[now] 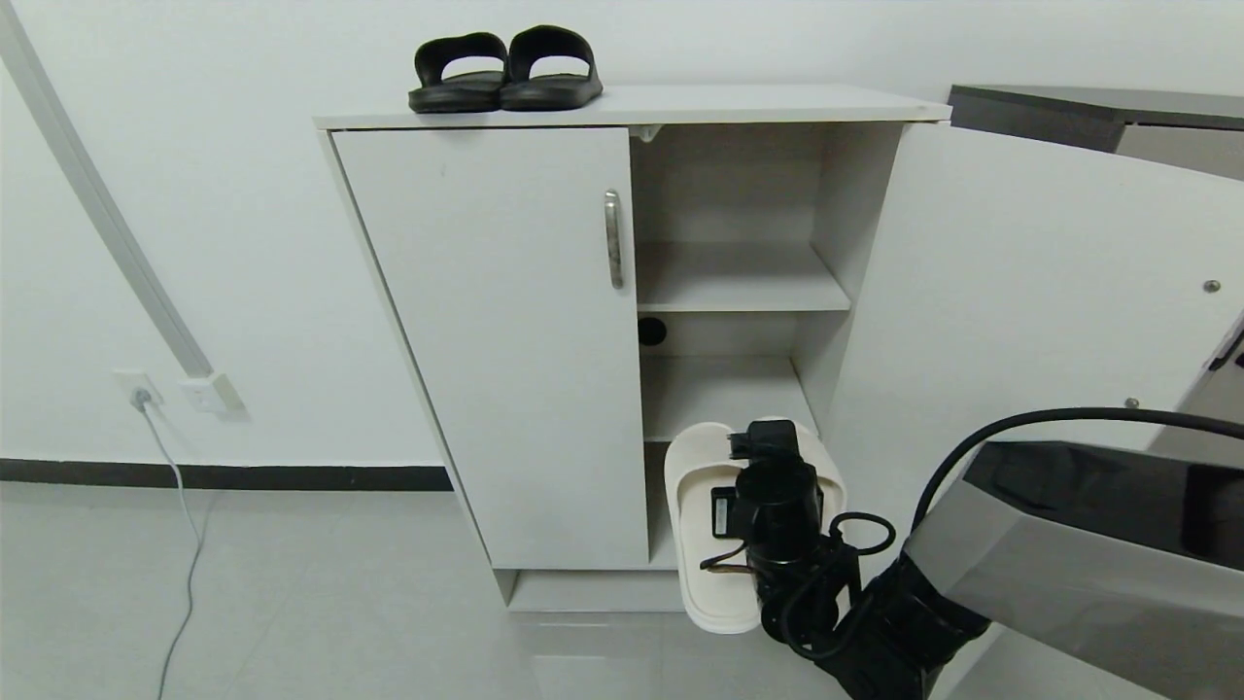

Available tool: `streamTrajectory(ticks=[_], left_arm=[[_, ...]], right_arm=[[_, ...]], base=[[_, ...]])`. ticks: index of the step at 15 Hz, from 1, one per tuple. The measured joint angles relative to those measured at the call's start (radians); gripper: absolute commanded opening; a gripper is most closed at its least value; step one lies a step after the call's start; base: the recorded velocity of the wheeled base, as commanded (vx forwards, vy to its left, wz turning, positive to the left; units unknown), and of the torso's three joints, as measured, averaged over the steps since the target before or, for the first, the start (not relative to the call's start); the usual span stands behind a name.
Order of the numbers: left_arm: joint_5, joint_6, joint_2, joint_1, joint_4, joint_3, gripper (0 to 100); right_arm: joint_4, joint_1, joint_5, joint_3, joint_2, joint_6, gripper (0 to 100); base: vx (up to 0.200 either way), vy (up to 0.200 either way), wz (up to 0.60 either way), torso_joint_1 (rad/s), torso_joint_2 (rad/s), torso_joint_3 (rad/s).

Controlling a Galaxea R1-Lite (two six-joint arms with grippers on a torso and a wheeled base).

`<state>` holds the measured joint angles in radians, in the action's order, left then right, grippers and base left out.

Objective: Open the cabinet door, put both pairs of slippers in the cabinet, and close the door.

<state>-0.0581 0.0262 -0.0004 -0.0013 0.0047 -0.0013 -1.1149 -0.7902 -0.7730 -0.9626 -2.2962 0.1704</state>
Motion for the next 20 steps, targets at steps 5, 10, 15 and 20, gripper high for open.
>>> streamTrajectory(ticks=[5, 10, 15, 20], left_arm=[[0.0, 0.0, 0.0, 0.0, 0.0, 0.0, 0], [0.0, -0.001, 0.0, 0.0, 0.0, 0.0, 0], [0.0, -0.001, 0.0, 0.0, 0.0, 0.0, 0], [0.0, -0.001, 0.0, -0.001, 0.0, 0.0, 0]], right_arm=[[-0.023, 0.013, 0.023, 0.0, -0.042, 0.0, 0], [-0.023, 0.016, 0.023, 0.001, -0.049, 0.0, 0], [-0.038, 0.024, 0.024, -0.003, -0.054, 0.001, 0], [-0.148, 0.04, 0.023, -0.01, -0.062, -0.048, 0]], base=[[0.0, 0.0, 0.0, 0.0, 0.0, 0.0], [0.0, 0.0, 0.0, 0.0, 0.0, -0.023], [0.0, 0.0, 0.0, 0.002, 0.01, -0.18], [0.0, 0.0, 0.0, 0.004, 0.0, -0.126]])
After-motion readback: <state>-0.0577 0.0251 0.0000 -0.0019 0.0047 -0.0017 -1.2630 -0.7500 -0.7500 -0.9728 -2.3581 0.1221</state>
